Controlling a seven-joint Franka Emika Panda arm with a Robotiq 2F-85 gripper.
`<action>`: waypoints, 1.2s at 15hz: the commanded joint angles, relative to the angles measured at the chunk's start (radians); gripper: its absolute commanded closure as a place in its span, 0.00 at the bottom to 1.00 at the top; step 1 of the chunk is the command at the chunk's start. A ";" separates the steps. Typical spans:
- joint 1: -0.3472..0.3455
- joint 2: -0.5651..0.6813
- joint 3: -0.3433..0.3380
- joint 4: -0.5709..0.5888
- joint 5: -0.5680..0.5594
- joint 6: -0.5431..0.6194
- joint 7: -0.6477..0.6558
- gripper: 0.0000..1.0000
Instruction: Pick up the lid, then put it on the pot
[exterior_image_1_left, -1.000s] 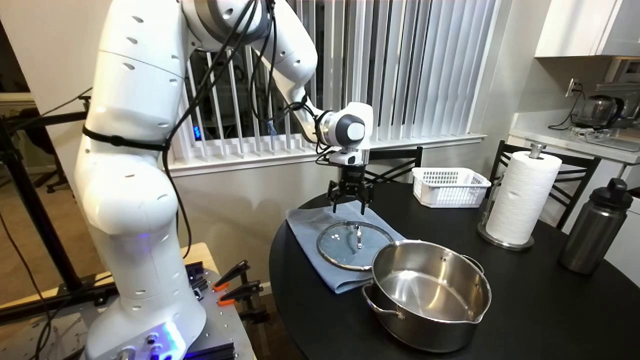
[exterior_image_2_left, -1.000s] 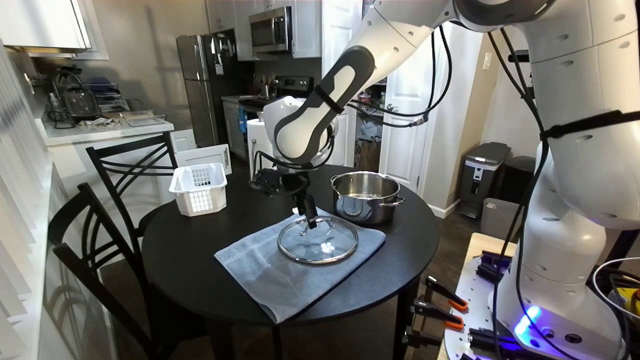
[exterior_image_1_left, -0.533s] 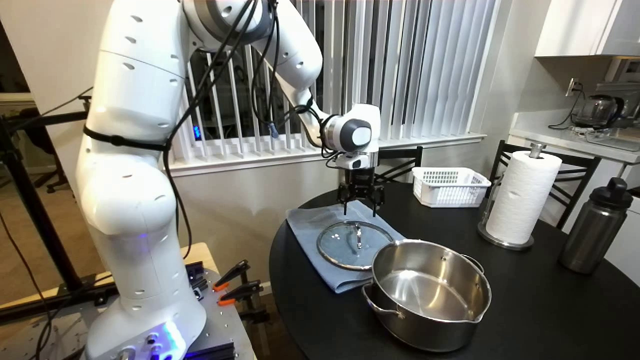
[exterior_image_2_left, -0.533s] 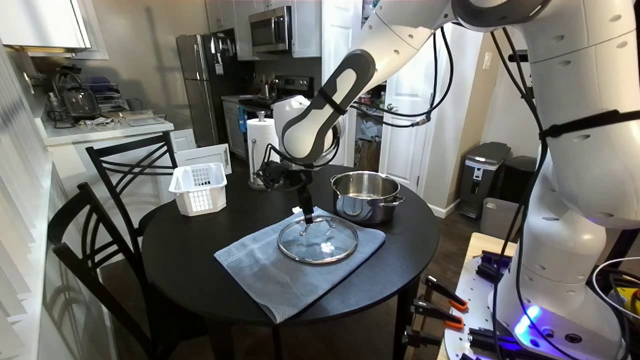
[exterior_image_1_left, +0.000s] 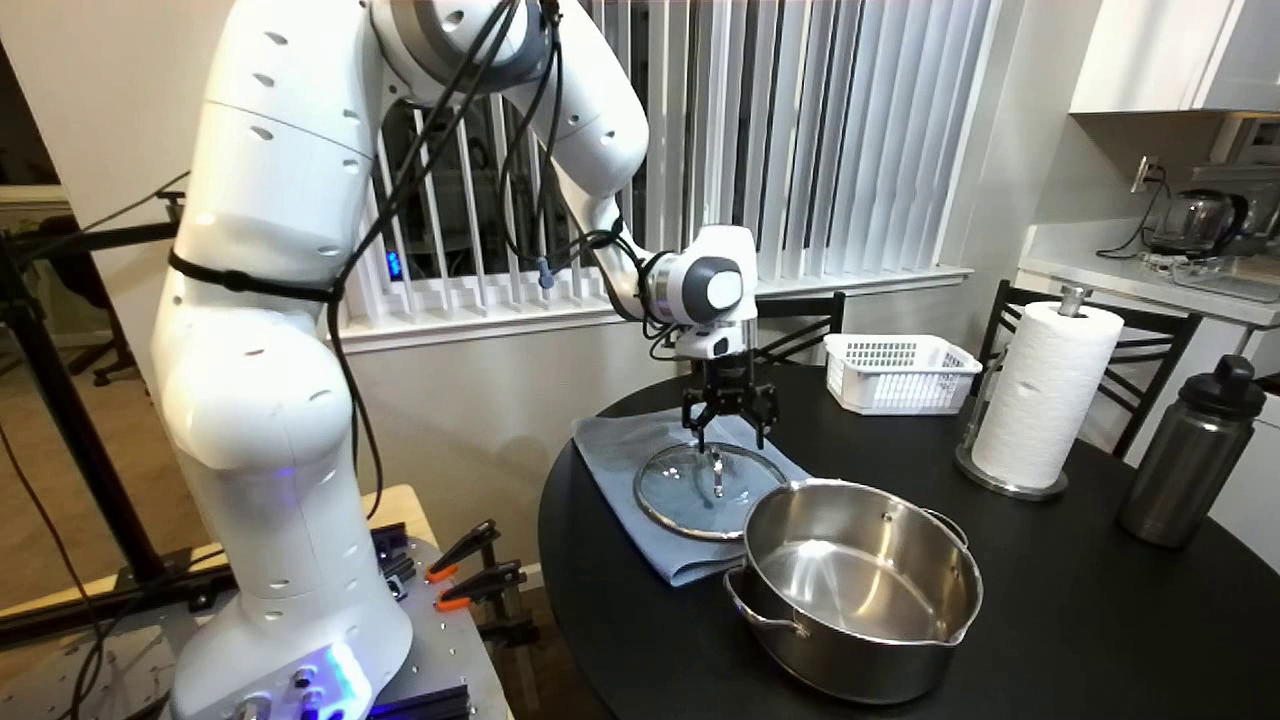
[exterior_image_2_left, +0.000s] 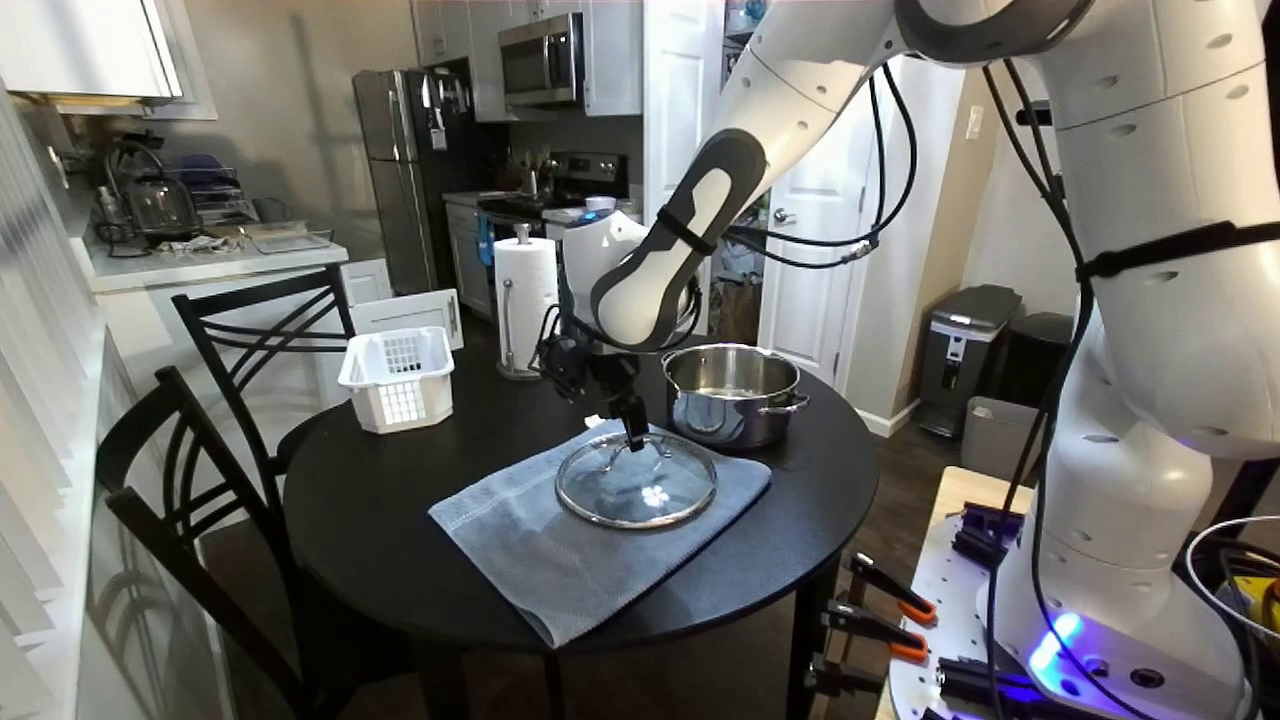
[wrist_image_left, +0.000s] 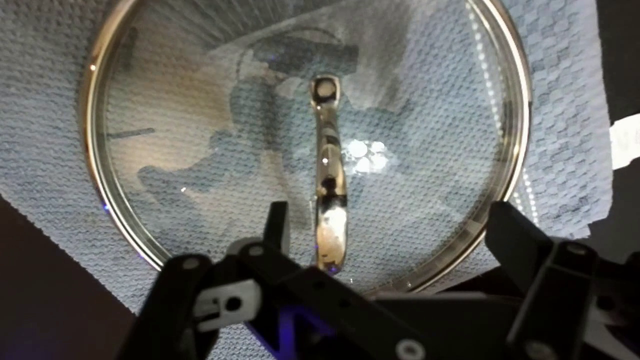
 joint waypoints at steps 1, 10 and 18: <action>-0.017 -0.028 0.030 -0.052 0.019 0.031 -0.082 0.00; -0.036 -0.025 0.017 -0.058 0.030 0.031 -0.085 0.40; -0.057 -0.047 0.051 -0.081 0.080 0.036 -0.152 0.91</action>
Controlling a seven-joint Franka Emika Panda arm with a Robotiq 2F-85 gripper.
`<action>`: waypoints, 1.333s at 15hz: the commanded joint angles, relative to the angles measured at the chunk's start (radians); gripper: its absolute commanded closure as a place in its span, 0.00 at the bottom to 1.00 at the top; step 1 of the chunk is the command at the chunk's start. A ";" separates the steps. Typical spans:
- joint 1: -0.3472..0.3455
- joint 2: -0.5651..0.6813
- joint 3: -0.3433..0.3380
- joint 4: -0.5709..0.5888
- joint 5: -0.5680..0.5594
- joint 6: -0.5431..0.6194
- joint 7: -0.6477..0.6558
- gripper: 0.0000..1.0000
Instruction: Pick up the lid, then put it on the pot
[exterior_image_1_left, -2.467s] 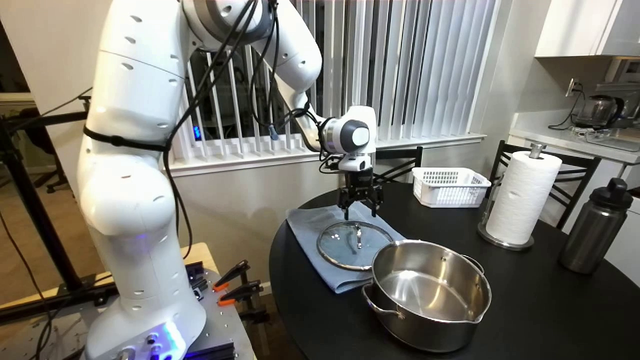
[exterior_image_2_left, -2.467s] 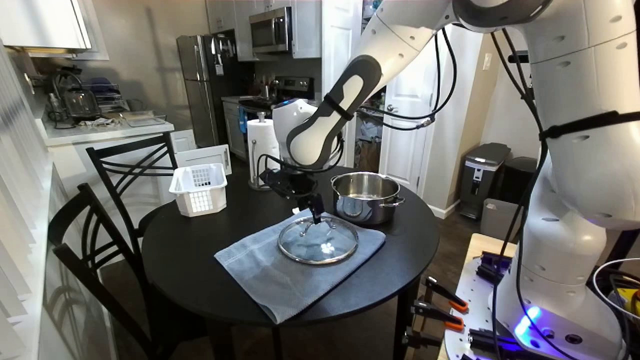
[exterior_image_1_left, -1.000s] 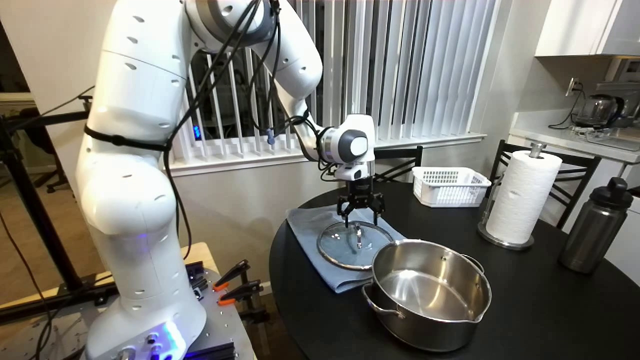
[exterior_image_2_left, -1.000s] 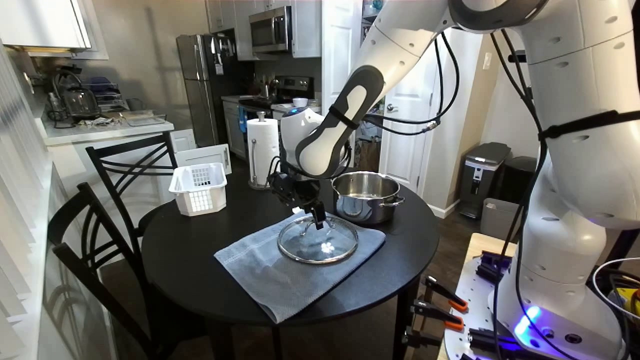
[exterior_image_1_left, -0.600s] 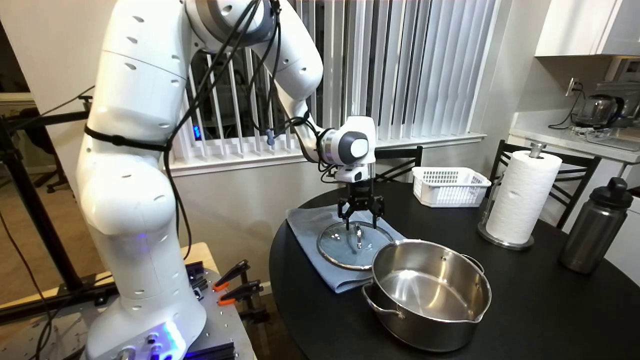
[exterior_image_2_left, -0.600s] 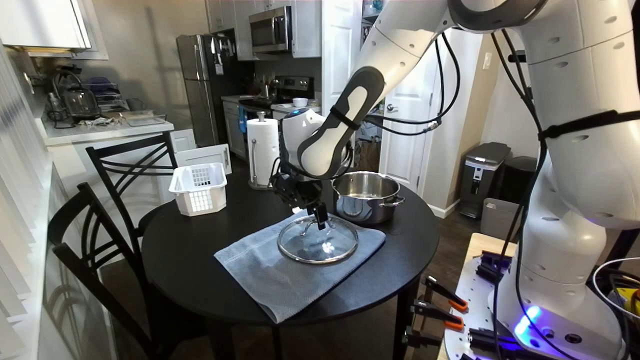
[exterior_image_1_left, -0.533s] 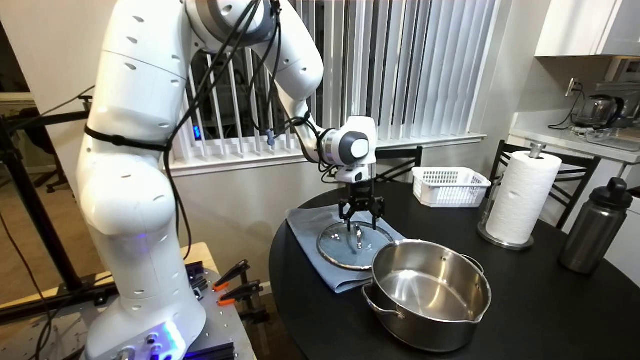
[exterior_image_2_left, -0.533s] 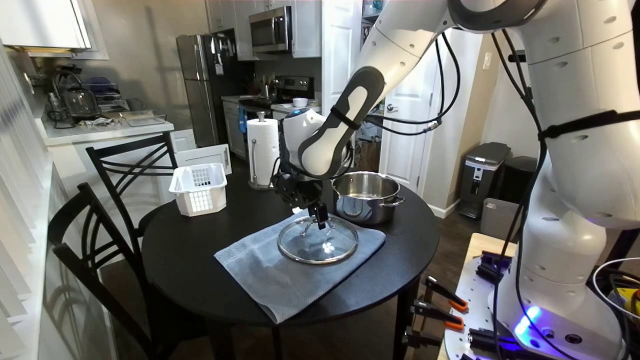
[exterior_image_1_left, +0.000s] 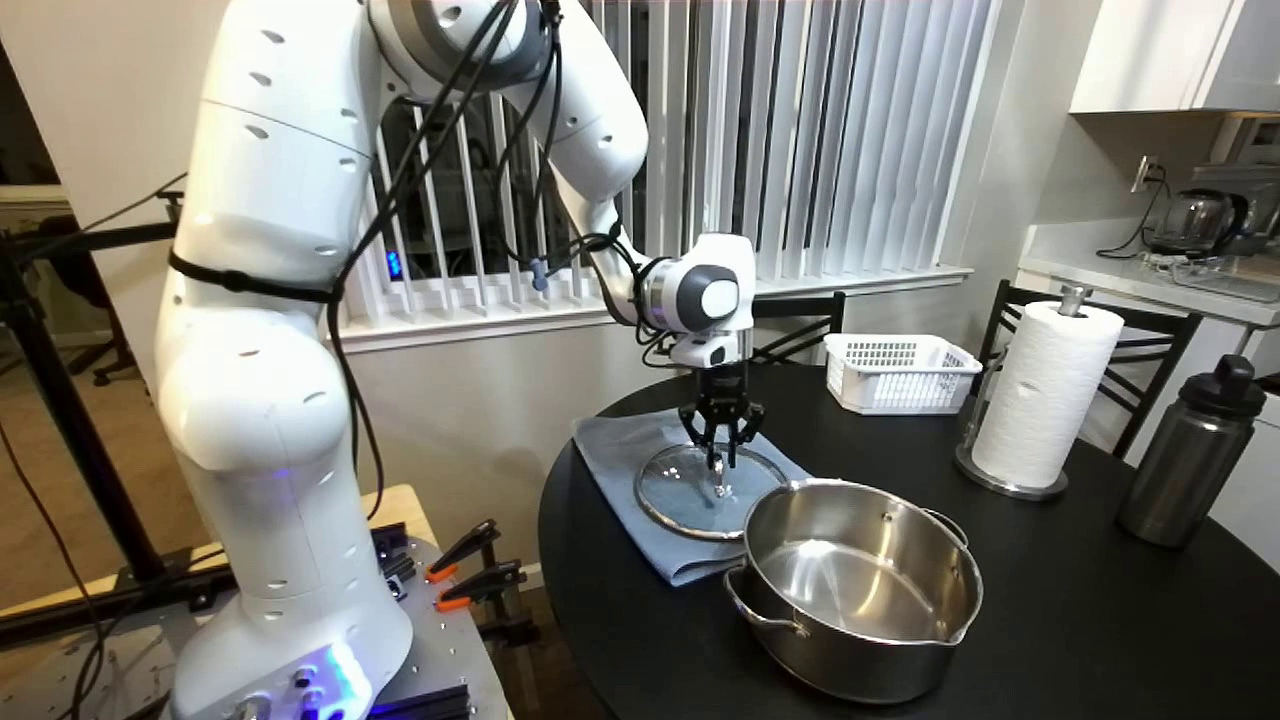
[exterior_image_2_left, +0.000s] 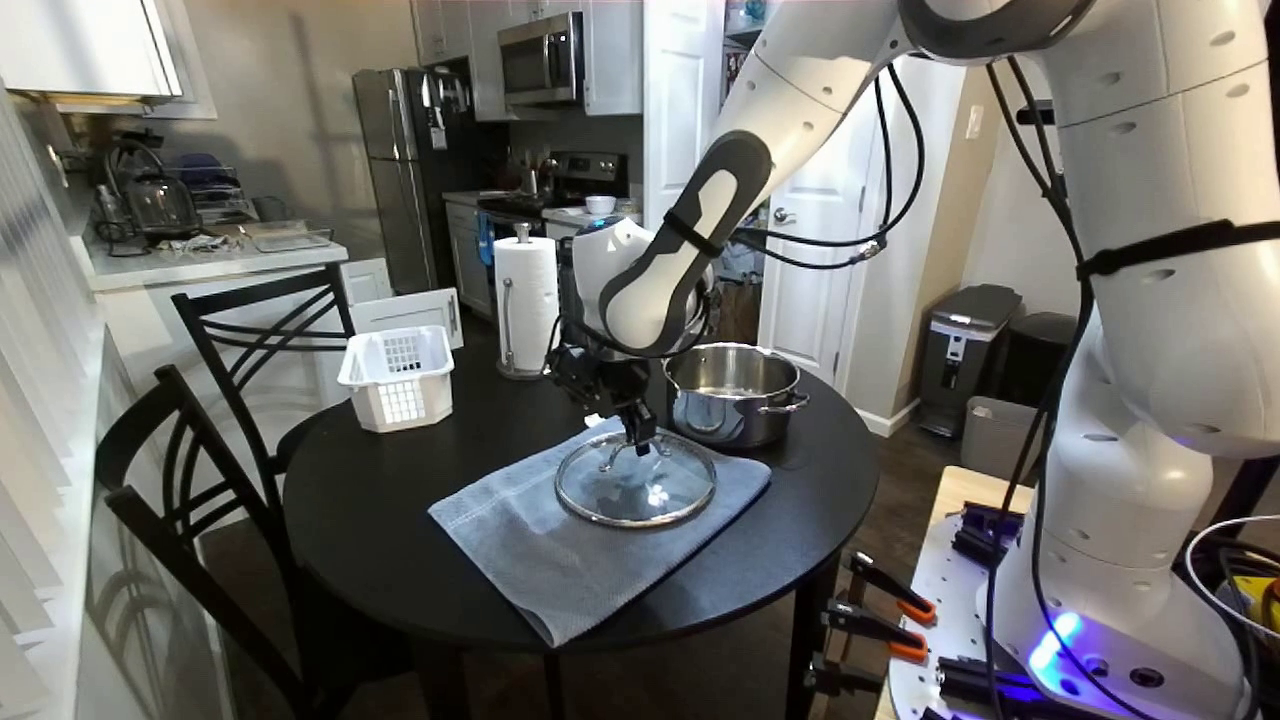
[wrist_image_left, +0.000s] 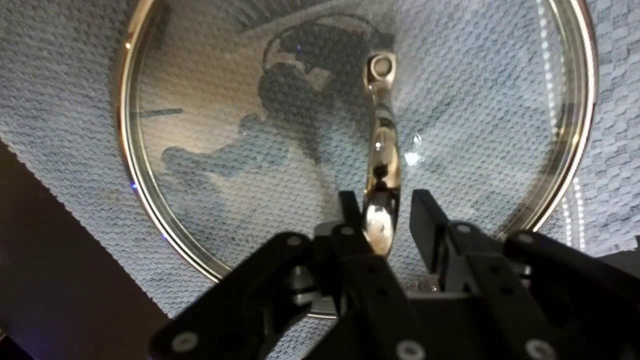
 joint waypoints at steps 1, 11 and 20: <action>-0.031 -0.039 0.033 -0.040 0.074 0.033 -0.106 0.96; -0.004 -0.240 0.015 -0.172 0.066 0.116 -0.122 0.95; -0.118 -0.388 -0.008 -0.143 0.075 0.103 -0.037 0.95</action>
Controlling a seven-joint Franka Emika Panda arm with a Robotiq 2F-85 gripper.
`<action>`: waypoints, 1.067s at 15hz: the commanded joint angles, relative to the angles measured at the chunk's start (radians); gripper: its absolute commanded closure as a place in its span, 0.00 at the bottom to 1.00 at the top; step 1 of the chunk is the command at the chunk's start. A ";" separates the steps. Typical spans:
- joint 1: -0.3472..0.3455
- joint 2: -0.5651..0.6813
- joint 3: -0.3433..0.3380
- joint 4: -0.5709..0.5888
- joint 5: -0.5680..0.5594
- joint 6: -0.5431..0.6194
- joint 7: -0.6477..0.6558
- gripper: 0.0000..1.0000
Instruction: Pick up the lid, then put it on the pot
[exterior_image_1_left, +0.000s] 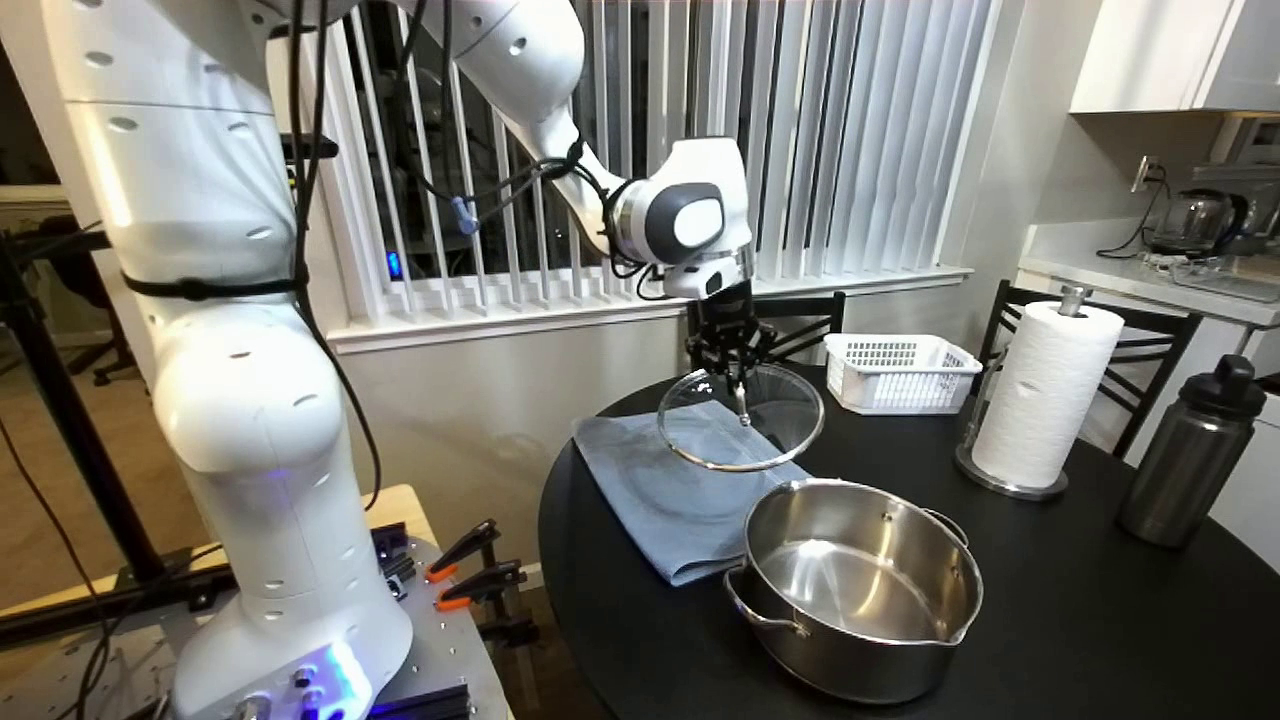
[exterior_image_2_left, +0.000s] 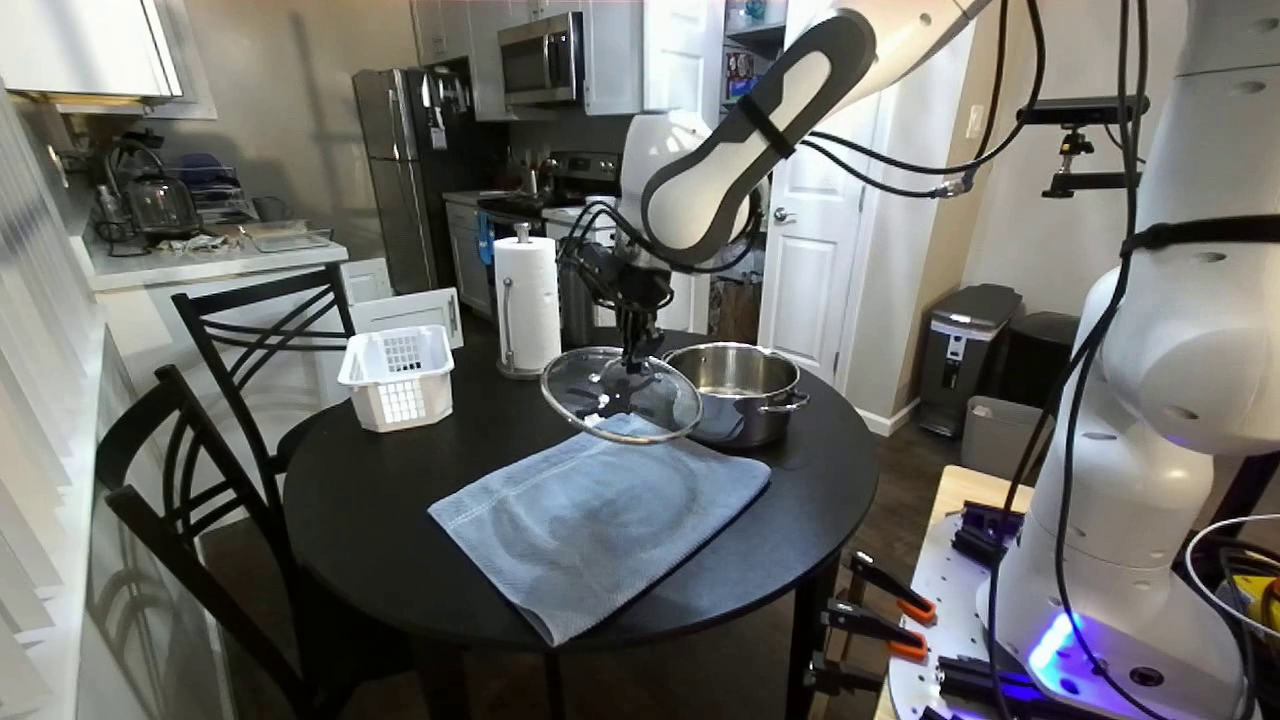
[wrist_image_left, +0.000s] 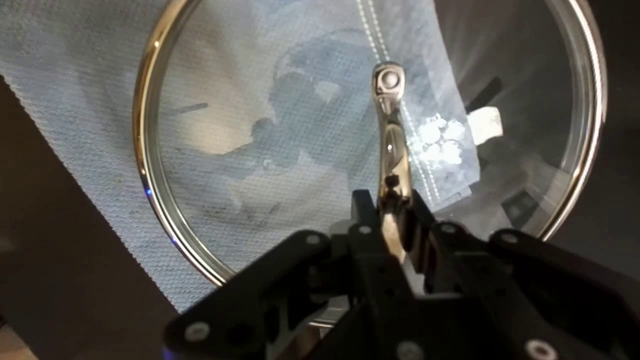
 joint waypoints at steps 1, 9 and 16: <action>-0.091 -0.030 -0.027 0.050 0.010 -0.009 0.052 0.95; -0.201 0.148 -0.134 0.252 -0.012 -0.086 0.289 0.95; -0.209 0.256 -0.140 0.351 0.136 -0.262 0.330 0.95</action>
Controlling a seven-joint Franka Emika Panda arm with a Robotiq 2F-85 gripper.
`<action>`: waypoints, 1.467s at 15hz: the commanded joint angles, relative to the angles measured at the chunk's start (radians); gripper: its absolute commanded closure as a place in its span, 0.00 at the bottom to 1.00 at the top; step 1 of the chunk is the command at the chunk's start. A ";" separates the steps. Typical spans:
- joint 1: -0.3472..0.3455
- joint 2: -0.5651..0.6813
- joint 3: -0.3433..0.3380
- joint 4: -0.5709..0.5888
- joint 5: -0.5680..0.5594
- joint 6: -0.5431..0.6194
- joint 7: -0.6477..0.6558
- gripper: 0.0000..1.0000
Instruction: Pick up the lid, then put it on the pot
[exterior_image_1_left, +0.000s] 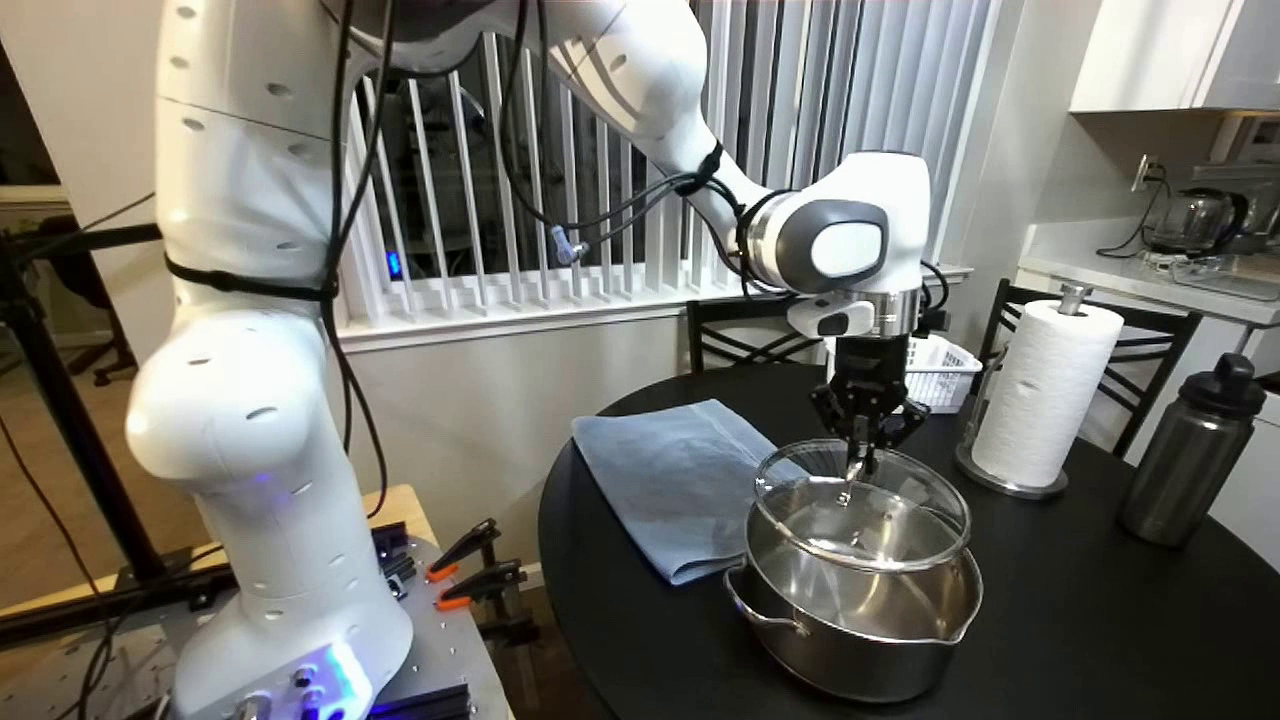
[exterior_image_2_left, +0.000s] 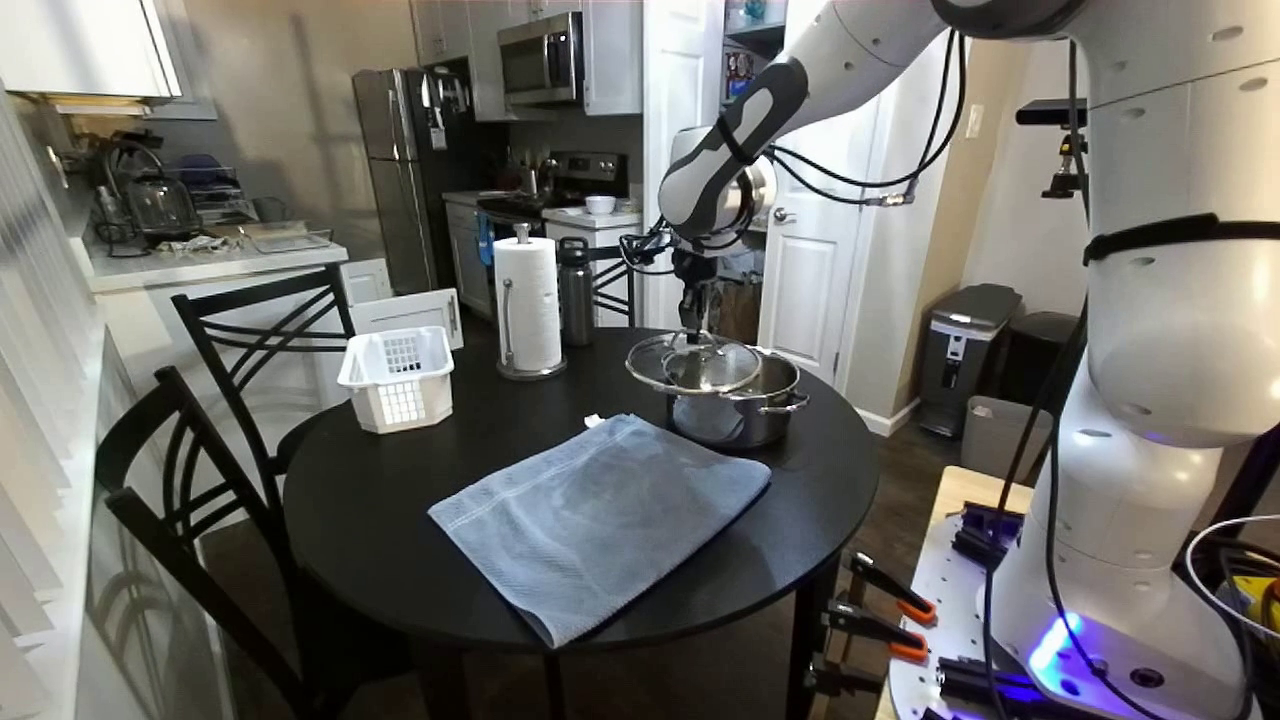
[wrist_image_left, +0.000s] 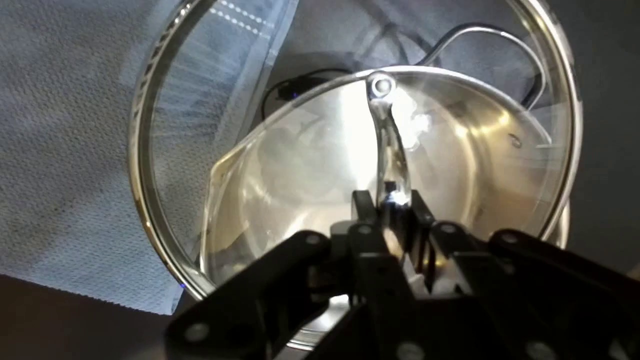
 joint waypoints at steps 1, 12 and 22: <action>-0.011 0.014 0.003 0.046 0.060 -0.051 0.012 0.95; -0.022 -0.116 -0.041 -0.154 0.015 0.044 -0.046 0.95; 0.108 -0.137 -0.273 -0.214 -0.069 0.147 0.053 0.95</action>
